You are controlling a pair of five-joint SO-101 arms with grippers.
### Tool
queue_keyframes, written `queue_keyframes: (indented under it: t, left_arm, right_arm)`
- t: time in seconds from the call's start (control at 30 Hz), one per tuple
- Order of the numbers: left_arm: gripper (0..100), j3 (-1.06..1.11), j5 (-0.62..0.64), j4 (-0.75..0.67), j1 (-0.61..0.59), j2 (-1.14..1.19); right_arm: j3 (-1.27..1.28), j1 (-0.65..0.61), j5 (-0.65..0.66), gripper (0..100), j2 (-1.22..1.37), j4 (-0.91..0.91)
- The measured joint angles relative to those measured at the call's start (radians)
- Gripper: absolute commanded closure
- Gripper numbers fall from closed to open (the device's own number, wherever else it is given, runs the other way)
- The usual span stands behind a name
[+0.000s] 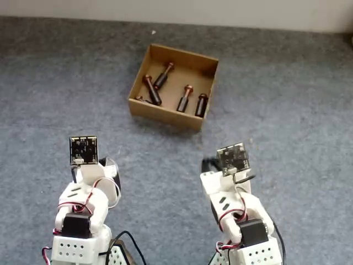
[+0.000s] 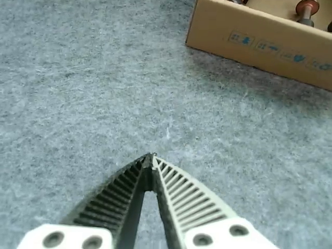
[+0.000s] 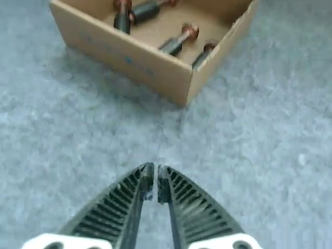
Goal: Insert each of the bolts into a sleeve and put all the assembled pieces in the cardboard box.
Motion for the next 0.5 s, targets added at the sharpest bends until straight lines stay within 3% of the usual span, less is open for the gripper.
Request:
queue_keyframes:
  t: [0.33,0.5]
  left_arm:
    - [99,0.000,-0.008,0.180,0.000,0.000]
    - [99,0.000,-0.149,0.235,0.000,0.000]
  right_arm:
    - [0.000,0.153,0.000,99.3,-0.003,0.281]
    - [0.000,0.166,0.000,99.3,-0.003,0.324]
